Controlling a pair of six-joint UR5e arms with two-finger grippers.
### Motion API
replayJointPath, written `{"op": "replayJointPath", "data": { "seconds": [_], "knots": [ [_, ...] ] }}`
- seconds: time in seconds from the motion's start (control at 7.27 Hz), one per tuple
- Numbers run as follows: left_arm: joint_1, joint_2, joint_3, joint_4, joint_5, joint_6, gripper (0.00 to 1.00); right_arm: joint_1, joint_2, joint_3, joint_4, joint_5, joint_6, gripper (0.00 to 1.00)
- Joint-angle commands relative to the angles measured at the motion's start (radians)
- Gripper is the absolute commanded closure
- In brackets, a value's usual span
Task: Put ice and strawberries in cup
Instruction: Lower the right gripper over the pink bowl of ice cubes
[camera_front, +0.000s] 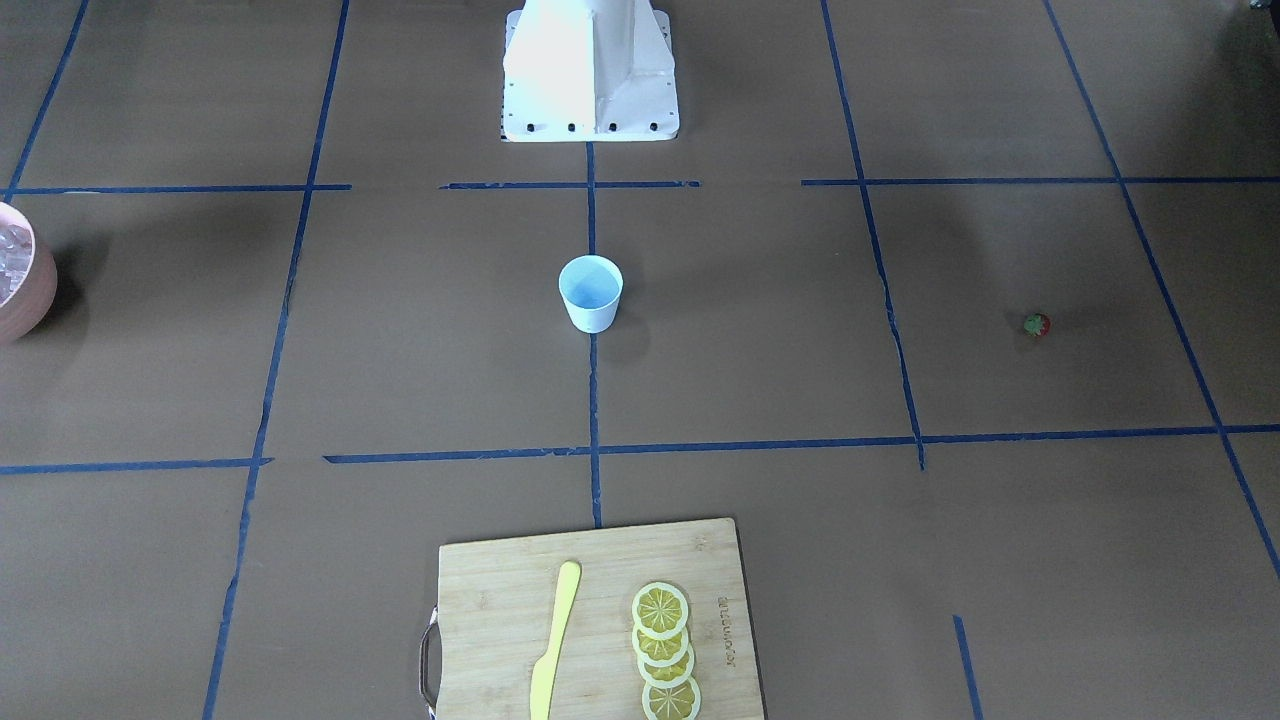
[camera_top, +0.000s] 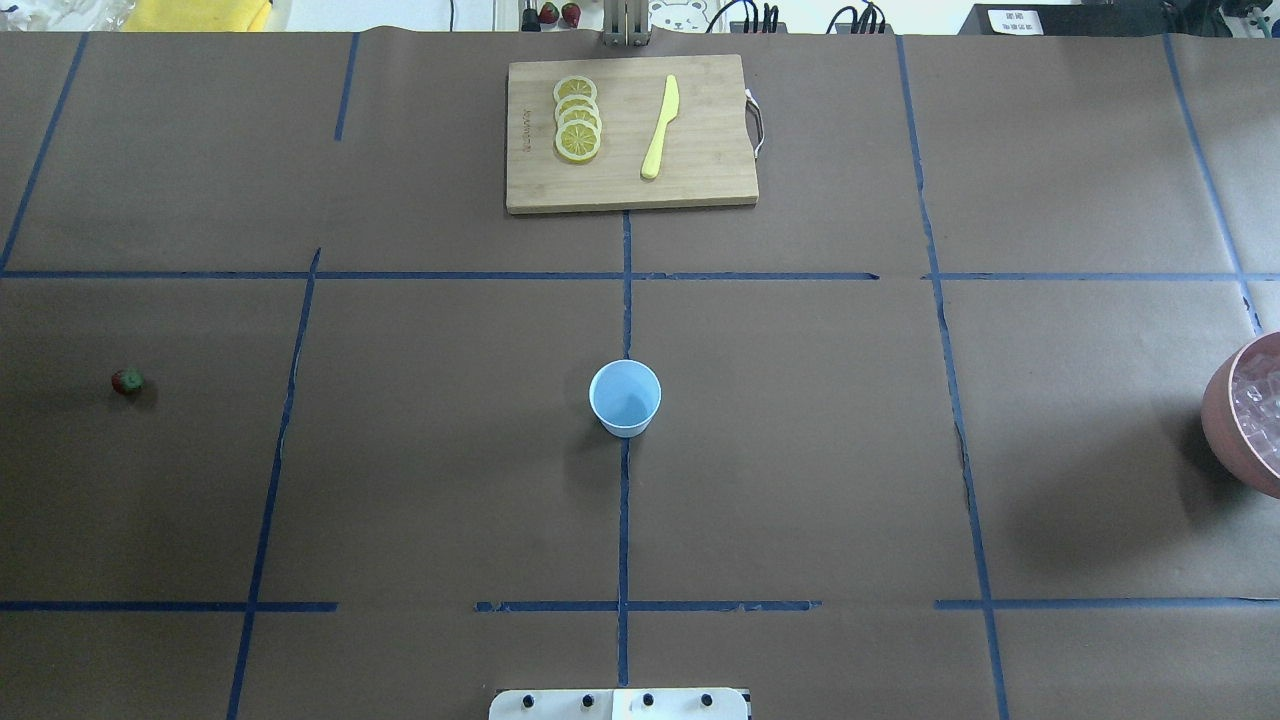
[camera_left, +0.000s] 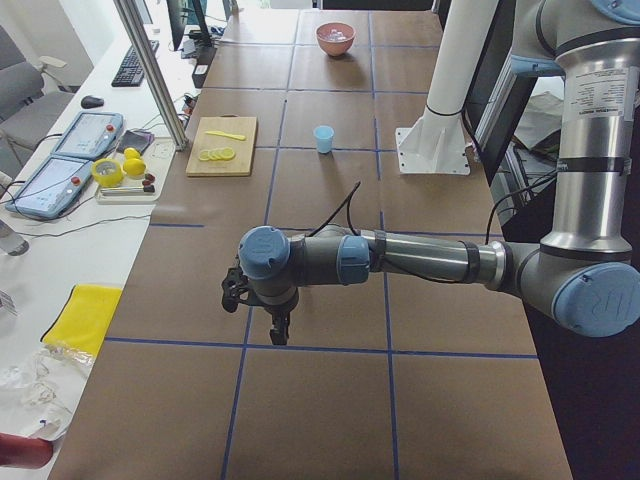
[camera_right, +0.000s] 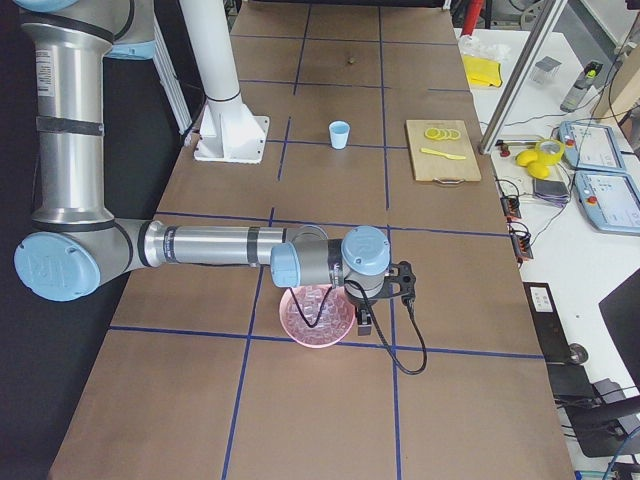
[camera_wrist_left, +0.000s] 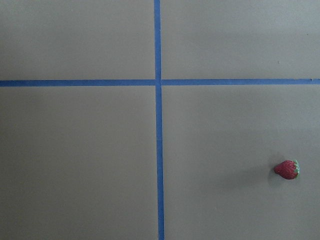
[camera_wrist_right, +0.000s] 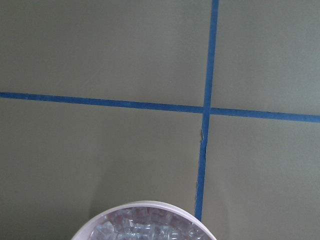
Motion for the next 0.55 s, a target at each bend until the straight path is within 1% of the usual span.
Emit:
{"op": "replayJointPath", "data": {
  "seconds": [0.0, 0.28, 0.41],
  "knots": [
    [0.0, 0.0, -0.003, -0.001, -0.003, 0.001, 0.0, -0.093, -0.081, 0.058, 0.134, -0.118, 0.033, 0.01],
    [0.0, 0.017, -0.022, -0.002, -0.003, 0.0, 0.0, -0.111, -0.16, 0.067, 0.231, -0.13, 0.023, 0.03],
    [0.0, 0.019, -0.023, -0.004, -0.004, 0.0, 0.0, -0.131, -0.166, 0.074, 0.243, -0.13, 0.029, 0.1]
  ]
}}
